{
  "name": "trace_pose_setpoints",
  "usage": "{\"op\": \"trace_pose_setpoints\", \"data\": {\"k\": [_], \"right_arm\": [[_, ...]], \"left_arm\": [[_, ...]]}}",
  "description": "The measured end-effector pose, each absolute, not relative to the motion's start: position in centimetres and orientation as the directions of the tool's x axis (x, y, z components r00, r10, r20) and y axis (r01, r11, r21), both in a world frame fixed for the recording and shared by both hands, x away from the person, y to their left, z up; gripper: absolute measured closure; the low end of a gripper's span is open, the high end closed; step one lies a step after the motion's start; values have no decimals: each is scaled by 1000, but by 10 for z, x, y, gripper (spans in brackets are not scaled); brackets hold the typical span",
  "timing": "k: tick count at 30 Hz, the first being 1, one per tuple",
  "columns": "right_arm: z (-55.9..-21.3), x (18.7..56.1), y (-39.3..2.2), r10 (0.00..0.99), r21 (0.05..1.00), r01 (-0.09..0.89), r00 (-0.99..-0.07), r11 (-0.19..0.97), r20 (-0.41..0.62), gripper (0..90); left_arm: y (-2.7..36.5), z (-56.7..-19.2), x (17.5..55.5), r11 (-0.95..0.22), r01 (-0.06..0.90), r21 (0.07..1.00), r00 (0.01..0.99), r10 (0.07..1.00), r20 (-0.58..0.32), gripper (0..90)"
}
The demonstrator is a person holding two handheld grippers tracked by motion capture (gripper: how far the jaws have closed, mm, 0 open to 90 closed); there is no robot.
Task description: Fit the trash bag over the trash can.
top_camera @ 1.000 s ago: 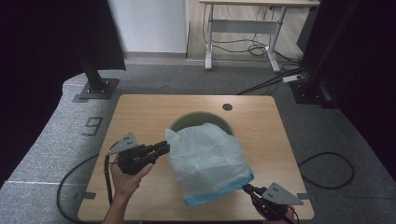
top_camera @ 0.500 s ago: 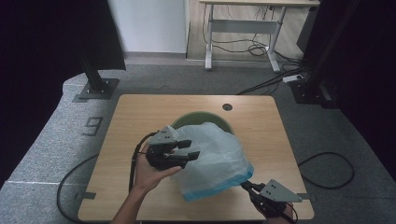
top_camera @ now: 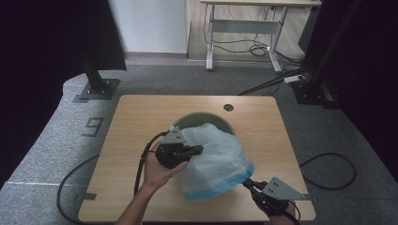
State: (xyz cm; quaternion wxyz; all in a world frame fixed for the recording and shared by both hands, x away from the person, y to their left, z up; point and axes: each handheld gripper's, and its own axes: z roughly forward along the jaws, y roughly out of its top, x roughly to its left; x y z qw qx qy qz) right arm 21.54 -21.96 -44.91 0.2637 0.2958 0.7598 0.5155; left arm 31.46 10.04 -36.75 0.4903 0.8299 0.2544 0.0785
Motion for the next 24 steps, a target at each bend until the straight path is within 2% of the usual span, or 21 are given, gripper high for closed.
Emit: {"op": "trace_pose_setpoints", "data": {"k": [13,24], "right_arm": [[-440,227,-215,714,931,179,-691,319,-111,885],[-433,230,-215,727,938,171,-678,302,-111,886]], "left_arm": [[145,-342,331,-302,334,893,807,582,-105,900],[180,-343,342,-200,347,916,752,643,-145,900]]}}
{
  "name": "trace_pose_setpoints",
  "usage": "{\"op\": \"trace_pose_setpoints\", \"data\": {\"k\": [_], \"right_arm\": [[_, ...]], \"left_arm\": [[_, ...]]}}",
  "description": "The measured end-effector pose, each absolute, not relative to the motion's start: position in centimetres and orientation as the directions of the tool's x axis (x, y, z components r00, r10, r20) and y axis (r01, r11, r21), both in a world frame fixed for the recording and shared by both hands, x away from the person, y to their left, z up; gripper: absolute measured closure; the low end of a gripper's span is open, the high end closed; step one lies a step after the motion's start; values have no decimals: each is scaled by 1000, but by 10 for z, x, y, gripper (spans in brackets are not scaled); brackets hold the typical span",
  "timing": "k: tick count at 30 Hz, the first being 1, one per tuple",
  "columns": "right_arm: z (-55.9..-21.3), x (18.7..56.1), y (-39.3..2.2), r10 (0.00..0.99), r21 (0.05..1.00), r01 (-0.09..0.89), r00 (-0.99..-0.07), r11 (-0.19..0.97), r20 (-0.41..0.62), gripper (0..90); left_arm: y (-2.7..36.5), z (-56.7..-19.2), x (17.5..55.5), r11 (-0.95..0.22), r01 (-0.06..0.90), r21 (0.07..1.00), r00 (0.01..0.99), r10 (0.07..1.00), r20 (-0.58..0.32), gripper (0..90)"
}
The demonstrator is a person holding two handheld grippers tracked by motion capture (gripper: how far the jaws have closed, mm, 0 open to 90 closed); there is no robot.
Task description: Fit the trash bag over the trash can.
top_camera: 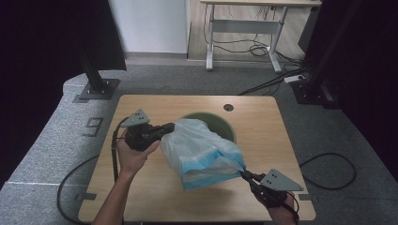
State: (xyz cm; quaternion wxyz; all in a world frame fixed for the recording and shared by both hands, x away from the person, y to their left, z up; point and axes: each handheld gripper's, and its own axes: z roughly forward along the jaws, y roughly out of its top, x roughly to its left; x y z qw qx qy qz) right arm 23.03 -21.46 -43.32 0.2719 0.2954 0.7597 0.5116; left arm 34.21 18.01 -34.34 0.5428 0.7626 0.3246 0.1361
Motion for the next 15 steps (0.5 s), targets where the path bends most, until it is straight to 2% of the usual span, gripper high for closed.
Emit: {"op": "trace_pose_setpoints", "data": {"k": [7,11,15], "right_arm": [[-419,238,-212,731,934,144,-664,327,-153,886],[-403,236,-212,736,939,106,-652,327,-183,885],[-403,228,-208,734,938,95,-651,335,-196,885]], "left_arm": [[203,-347,355,-138,350,927,694,702,-157,900],[220,-355,357,-92,372,924,676,709,-201,900],[231,-369,354,-64,393,917,662,712,-233,900]]}}
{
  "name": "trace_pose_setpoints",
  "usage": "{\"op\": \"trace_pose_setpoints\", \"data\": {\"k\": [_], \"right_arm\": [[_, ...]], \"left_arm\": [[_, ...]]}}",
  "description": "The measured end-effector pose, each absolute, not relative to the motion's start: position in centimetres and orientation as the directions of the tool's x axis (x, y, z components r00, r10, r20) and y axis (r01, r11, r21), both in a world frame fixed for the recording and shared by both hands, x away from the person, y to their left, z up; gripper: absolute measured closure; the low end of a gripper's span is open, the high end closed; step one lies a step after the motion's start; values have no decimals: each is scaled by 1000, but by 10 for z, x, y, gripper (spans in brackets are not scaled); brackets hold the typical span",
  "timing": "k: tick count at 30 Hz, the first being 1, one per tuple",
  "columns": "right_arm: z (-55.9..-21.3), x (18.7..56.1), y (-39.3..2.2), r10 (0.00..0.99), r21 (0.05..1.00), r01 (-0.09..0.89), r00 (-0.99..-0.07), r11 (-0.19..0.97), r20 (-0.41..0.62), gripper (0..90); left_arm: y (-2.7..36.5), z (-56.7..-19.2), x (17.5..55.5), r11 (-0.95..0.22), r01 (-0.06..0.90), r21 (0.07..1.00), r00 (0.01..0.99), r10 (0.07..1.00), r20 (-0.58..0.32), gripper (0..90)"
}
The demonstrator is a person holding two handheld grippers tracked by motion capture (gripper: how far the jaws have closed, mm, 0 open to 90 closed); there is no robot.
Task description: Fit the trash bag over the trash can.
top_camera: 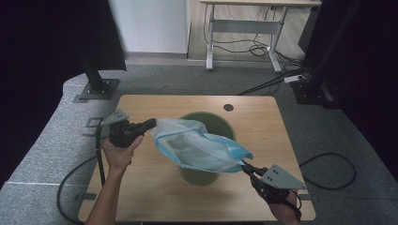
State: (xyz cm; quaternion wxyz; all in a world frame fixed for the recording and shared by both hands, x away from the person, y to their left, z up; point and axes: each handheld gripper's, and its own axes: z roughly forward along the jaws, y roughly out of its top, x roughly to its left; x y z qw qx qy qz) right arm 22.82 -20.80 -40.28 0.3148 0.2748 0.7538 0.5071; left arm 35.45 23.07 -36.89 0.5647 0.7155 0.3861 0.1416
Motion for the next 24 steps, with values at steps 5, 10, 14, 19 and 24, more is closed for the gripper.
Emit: {"op": "trace_pose_setpoints", "data": {"k": [5,10,14,19,24], "right_arm": [[-421,219,-200,713,922,120,-673,369,-198,885],[-447,221,-196,704,903,174,-689,392,-173,885],[-458,225,-194,705,900,194,-691,391,-157,886],[-475,234,-189,705,888,233,-696,397,-133,886],[-490,237,-187,710,889,253,-696,382,-107,886]], "left_arm": [[242,-390,352,-61,418,906,649,718,-251,900],[247,-410,352,-75,450,890,642,720,-264,900],[246,-418,355,-81,468,880,634,725,-270,900],[241,-425,362,-92,487,868,627,729,-274,900],[236,-427,363,-106,494,863,624,735,-267,900]]}}
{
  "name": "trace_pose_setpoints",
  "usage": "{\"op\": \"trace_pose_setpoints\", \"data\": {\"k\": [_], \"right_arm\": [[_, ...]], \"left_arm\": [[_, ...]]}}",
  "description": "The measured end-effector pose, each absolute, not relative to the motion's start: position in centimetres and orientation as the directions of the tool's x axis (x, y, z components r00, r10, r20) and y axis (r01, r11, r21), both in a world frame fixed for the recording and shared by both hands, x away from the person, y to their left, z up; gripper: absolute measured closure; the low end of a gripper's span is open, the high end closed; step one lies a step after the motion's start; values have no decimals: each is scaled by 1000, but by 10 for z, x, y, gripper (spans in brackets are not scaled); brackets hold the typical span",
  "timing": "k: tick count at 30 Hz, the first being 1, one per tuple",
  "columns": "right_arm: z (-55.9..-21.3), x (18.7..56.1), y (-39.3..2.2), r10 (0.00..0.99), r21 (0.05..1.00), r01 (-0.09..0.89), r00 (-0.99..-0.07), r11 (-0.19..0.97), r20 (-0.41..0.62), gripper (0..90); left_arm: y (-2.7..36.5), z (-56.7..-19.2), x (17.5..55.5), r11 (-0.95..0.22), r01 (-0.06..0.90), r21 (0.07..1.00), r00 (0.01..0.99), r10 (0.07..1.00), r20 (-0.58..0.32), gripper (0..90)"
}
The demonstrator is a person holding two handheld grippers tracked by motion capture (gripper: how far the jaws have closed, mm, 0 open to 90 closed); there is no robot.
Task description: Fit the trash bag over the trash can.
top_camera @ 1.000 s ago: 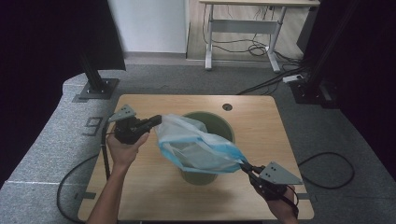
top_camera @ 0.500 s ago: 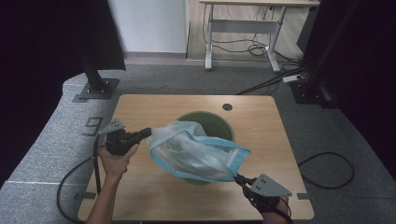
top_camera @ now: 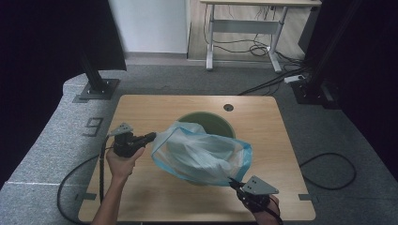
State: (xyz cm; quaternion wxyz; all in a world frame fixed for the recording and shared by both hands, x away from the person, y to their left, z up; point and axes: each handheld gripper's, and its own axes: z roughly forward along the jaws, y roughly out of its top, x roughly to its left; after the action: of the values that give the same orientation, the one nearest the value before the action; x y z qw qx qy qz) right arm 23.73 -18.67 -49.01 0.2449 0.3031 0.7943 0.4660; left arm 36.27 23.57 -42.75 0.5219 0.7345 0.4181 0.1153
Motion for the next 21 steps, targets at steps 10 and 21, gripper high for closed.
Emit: {"op": "trace_pose_setpoints", "data": {"k": [10,21], "right_arm": [[-492,243,-191,752,904,294,-658,311,-45,666],[-435,209,-257,832,961,247,-553,121,37,420]], "left_arm": [[231,-427,365,-104,508,855,614,740,-274,900],[235,-420,360,-92,491,866,613,743,-269,899]]}}
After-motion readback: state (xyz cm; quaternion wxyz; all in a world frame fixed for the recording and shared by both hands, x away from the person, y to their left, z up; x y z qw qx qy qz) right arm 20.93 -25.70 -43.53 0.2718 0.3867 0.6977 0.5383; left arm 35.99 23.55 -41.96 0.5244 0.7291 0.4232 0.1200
